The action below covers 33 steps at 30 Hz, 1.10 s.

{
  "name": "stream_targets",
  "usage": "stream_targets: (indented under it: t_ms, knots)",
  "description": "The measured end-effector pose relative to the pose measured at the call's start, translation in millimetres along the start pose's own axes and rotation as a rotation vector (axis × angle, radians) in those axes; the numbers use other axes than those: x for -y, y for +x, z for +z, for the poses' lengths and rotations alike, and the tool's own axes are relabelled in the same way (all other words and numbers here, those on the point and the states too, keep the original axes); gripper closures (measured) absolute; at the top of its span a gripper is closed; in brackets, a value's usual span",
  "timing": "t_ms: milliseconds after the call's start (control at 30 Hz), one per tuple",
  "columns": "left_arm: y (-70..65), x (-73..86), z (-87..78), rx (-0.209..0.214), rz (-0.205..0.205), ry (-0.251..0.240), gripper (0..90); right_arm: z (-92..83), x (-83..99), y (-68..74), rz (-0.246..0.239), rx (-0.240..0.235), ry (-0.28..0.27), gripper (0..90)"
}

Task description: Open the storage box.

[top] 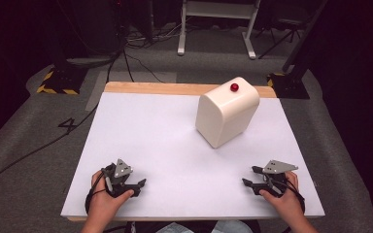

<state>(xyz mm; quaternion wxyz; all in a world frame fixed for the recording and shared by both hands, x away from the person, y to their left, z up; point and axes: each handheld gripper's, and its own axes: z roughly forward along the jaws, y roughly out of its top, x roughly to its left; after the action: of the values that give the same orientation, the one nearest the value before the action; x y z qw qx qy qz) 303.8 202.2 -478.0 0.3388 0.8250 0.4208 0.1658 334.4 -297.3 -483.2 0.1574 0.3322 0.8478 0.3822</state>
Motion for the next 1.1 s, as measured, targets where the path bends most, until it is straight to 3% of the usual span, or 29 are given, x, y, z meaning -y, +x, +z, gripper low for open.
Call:
stream_targets:
  t_ms: [167,433,600,700,767,833,967,1000,1067,1100]
  knots:
    - [-9.6,-14.2,-5.2,0.039,-0.014,-0.055,26.3,0.0,0.2,-0.3,0.004,-0.004,-0.001,33.7]
    - [-38.5,-45.0,-0.1,0.130,0.072,-0.091,26.0,0.0,0.1,-0.5,0.005,-0.005,-0.001,33.8]
    - [-50.7,-58.5,7.0,0.162,0.111,-0.095,25.3,-1.1,-3.6,-1.7,0.009,0.001,-0.001,34.7]
    - [-52.5,-65.4,11.5,0.166,0.086,-0.102,25.3,-6.3,-7.6,-2.9,0.001,-0.001,-0.029,34.3]
    - [-55.9,-73.4,12.5,0.187,0.058,-0.131,25.3,-8.7,-8.6,-3.7,0.005,0.004,-0.036,34.0]
    - [-62.2,-82.1,12.8,0.203,0.068,-0.159,24.8,-14.4,-13.0,-11.0,0.032,-0.015,-0.076,34.6]
    - [-72.1,-91.4,16.9,0.201,0.096,-0.166,24.3,-21.4,-25.3,-23.5,0.062,-0.016,-0.131,37.4]
    - [-72.2,-90.3,21.6,0.172,0.121,-0.137,24.0,-27.3,-36.0,-32.6,0.076,-0.010,-0.162,37.0]
    - [-71.4,-88.5,24.4,0.158,0.126,-0.124,24.0,-30.4,-41.7,-37.1,0.081,-0.008,-0.175,36.1]
    - [-70.1,-86.3,27.0,0.148,0.122,-0.111,24.0,-35.9,-53.7,-46.1,0.080,0.002,-0.189,32.8]
